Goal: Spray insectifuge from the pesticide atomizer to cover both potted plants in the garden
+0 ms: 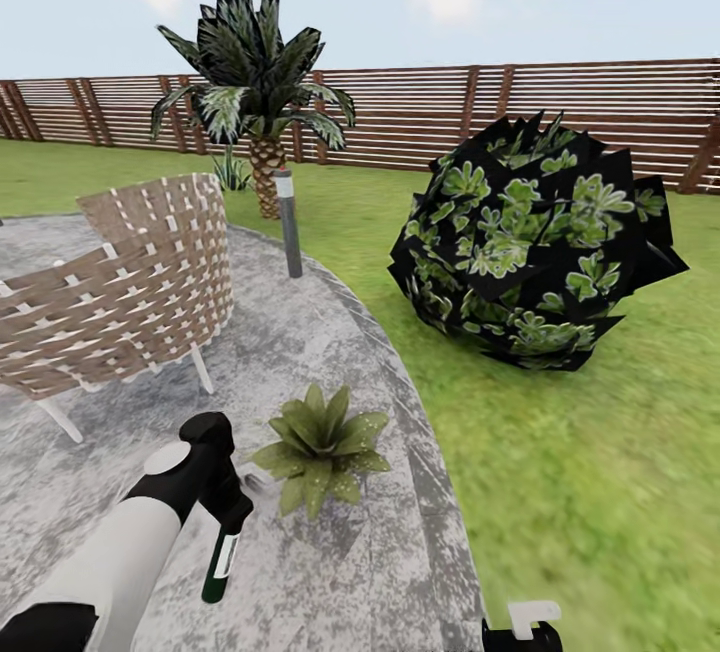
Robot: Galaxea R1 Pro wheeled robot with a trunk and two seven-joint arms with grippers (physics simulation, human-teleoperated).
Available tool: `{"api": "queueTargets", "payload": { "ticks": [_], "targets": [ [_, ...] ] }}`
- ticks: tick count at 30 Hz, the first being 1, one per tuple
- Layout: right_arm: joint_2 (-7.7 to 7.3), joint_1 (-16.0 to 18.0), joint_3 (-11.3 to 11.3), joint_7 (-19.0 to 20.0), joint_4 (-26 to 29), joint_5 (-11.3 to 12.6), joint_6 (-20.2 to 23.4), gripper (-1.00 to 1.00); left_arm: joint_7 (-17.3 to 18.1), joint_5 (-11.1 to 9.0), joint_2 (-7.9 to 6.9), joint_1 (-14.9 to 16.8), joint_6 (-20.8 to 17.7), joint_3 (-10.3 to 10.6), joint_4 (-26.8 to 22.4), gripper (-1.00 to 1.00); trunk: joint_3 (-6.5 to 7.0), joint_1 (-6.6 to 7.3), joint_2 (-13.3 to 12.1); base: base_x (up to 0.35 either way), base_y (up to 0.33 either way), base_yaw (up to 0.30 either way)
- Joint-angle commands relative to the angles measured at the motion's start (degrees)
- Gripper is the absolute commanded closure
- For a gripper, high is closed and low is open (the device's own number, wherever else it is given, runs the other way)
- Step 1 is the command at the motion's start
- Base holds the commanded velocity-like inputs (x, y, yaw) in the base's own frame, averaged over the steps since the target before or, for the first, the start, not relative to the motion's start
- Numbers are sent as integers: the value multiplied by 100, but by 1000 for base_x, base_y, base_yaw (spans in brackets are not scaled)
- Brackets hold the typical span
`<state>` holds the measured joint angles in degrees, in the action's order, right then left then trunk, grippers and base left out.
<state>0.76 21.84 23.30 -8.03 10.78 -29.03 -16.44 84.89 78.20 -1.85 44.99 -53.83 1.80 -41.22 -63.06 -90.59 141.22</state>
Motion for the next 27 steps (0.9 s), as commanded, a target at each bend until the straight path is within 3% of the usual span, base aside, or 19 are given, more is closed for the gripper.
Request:
{"api": "queueTargets", "payload": {
  "ticks": [1,8,11,15,24,27],
  "targets": [
    [4,5,38,-23,-5,-60,-17,-100,54,38,-14,-4,-59,16,5,100,-5,1,2,0,69,-287],
    [3,5,41,-23,-5,-59,-17,-100,-54,38,-83,-13,-58,17,0,100,-5,1,2,0,15,-169],
    [0,5,36,-23,-5,-64,-18,-100,-338,31,-113,-147,-56,-158,19,100,-5,1,2,0,0,-9],
    [-5,5,35,-23,-5,-68,-17,-100,-398,21,-114,-267,-49,-391,-16,100,-5,1,2,0,0,-1],
    [-5,5,41,-23,-5,-60,-17,-100,-403,19,-98,-289,-49,-518,-70,100,-5,1,2,0,0,0],
    [1,5,43,-29,-5,-54,-17,-100,-403,20,-83,-289,-49,-515,-77,100,-61,-65,122,0,0,0]
  ]
}}
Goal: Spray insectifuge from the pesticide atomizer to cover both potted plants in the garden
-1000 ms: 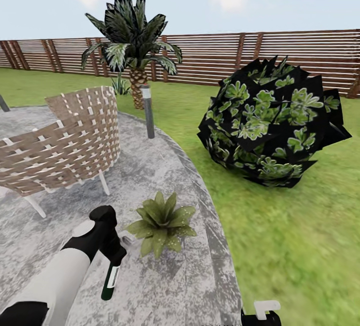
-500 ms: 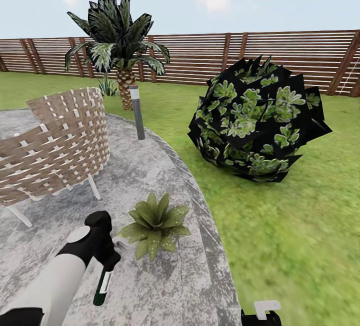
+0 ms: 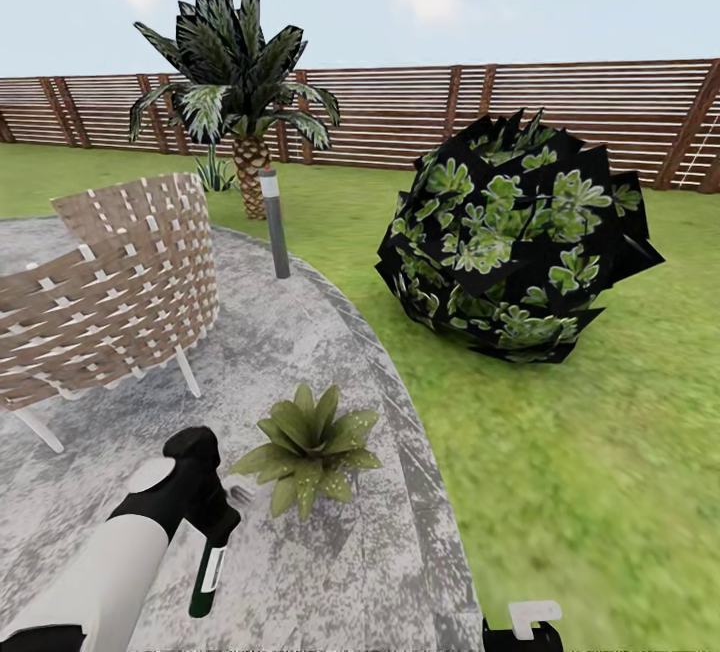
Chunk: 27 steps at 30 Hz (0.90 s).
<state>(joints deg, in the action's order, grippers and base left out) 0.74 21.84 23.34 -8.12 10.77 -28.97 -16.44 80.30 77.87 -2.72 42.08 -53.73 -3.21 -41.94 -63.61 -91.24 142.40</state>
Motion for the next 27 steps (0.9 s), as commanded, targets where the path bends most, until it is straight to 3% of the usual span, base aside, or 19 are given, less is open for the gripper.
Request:
{"api": "queueTargets", "payload": {
  "ticks": [1,8,20,27],
  "targets": [
    [4,4,42,-22,-5,-57,-15,-100,56,52,5,2,-59,-14,-7,100,-27,-21,44,0,0,0],
    [5,4,56,-21,-1,-48,-8,-100,56,52,12,2,-59,-7,-8,100,-230,-59,92,0,0,0],
    [-9,4,50,-23,4,-65,-17,-100,49,52,-3,2,-59,-18,-157,100,-239,-59,92,0,2,0],
    [-3,4,48,-17,-1,-59,-17,-100,56,54,-1,2,-59,-16,-489,100,-235,-59,92,-122,215,-53]
  ]
}}
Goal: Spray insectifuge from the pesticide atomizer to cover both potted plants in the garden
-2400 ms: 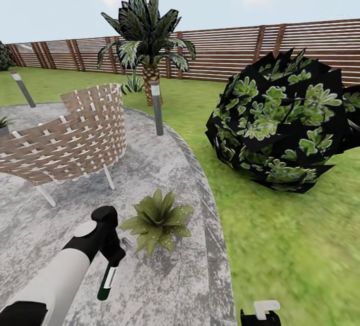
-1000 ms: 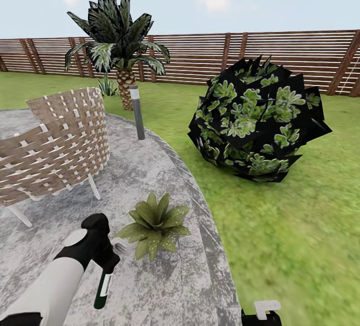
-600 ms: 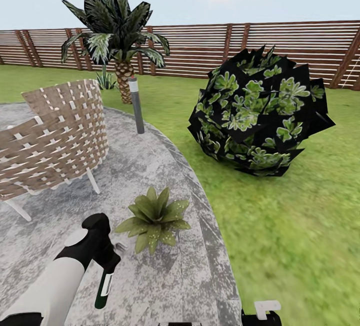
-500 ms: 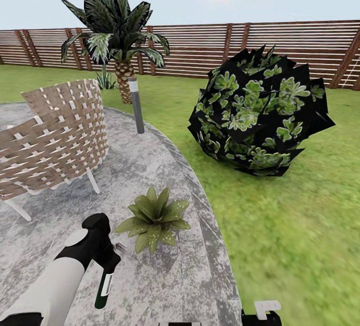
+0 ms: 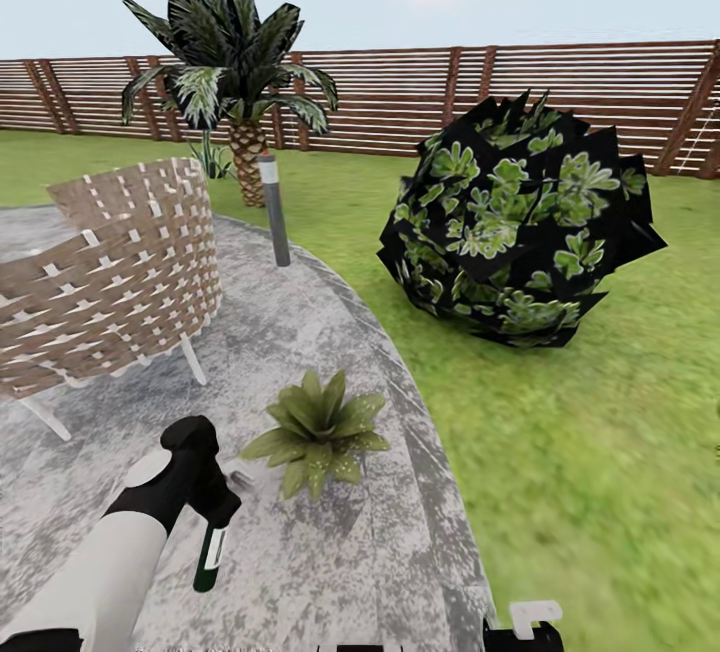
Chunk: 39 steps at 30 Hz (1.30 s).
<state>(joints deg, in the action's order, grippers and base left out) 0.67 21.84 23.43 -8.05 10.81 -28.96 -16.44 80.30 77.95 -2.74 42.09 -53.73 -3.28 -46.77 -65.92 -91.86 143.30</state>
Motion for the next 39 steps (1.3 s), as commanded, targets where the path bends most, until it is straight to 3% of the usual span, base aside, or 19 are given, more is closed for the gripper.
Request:
{"api": "queueTargets", "payload": {
  "ticks": [1,10,25,31,36,39],
  "targets": [
    [3,5,39,-25,-2,-59,-17,-100,56,45,1,1,-59,-8,13,100,-2,3,2,-239,219,-201],
    [3,5,40,-28,-2,-58,-17,-100,56,41,28,1,-59,-6,45,100,28,3,2,-183,219,-231],
    [3,5,48,-30,0,-57,-17,-100,150,20,18,-7,-25,-6,45,100,52,3,2,151,210,-143],
    [3,5,48,-29,0,-57,-17,-100,970,96,-50,47,40,75,21,100,66,3,2,5,4,-243],
    [3,5,46,-28,0,-57,-17,-100,970,148,-60,138,210,96,35,100,75,3,2,0,0,-172],
    [3,5,40,-24,-1,-63,-17,-100,970,379,-80,193,253,198,37,100,75,3,2,0,0,-21]
  ]
}}
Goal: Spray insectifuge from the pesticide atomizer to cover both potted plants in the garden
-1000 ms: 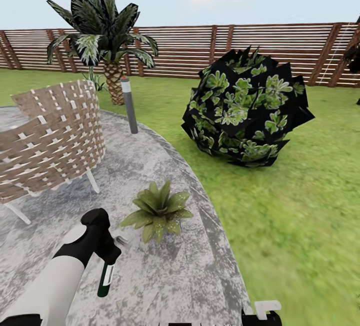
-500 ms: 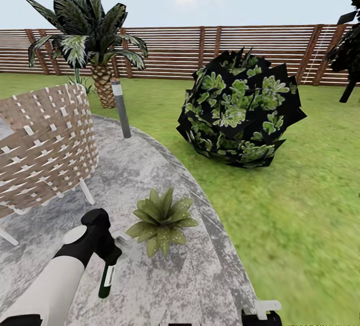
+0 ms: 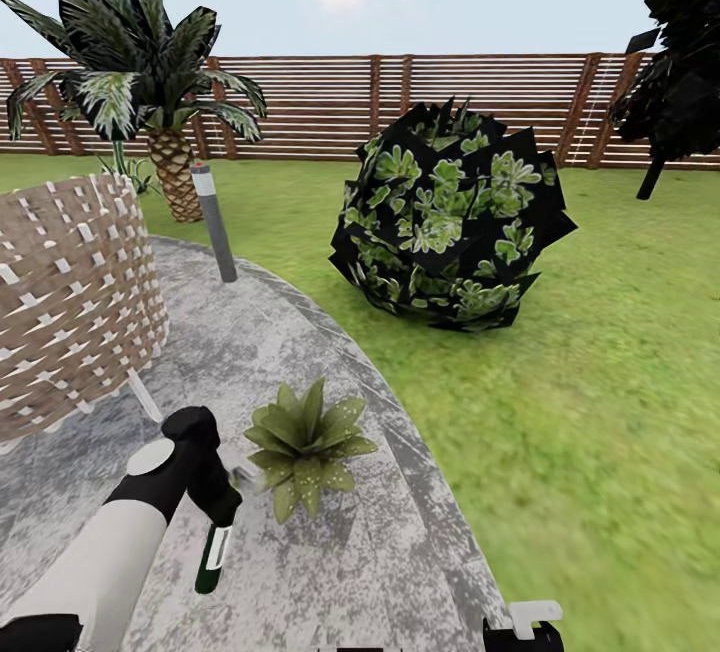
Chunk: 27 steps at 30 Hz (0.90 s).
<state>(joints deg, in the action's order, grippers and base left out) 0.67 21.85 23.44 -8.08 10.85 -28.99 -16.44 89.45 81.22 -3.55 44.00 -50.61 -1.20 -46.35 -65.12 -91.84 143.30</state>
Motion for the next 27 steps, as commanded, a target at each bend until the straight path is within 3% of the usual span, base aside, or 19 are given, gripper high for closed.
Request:
{"api": "queueTargets", "payload": {
  "ticks": [1,3,7,10,16,27],
  "targets": [
    [3,4,39,-20,-4,-61,-17,-100,55,145,-13,19,-41,18,-5,100,-5,1,2,0,0,-7],
    [-3,4,38,-18,-8,-68,-17,-100,55,485,-72,202,192,55,6,100,-5,1,2,0,0,-2],
    [-2,4,38,-18,-4,-66,-17,-100,55,585,-321,425,354,52,107,100,-5,1,2,0,0,0],
    [-2,4,38,-18,-4,-64,-17,-100,55,595,-393,448,367,56,192,100,-5,1,2,0,0,0],
    [3,4,38,-22,-4,-63,-17,-100,55,607,-355,448,353,59,214,100,-3,1,2,-67,198,-15],
    [3,4,46,-24,-4,-63,-17,-100,55,565,-340,413,315,50,214,100,46,1,2,-65,294,-216]
  ]
}}
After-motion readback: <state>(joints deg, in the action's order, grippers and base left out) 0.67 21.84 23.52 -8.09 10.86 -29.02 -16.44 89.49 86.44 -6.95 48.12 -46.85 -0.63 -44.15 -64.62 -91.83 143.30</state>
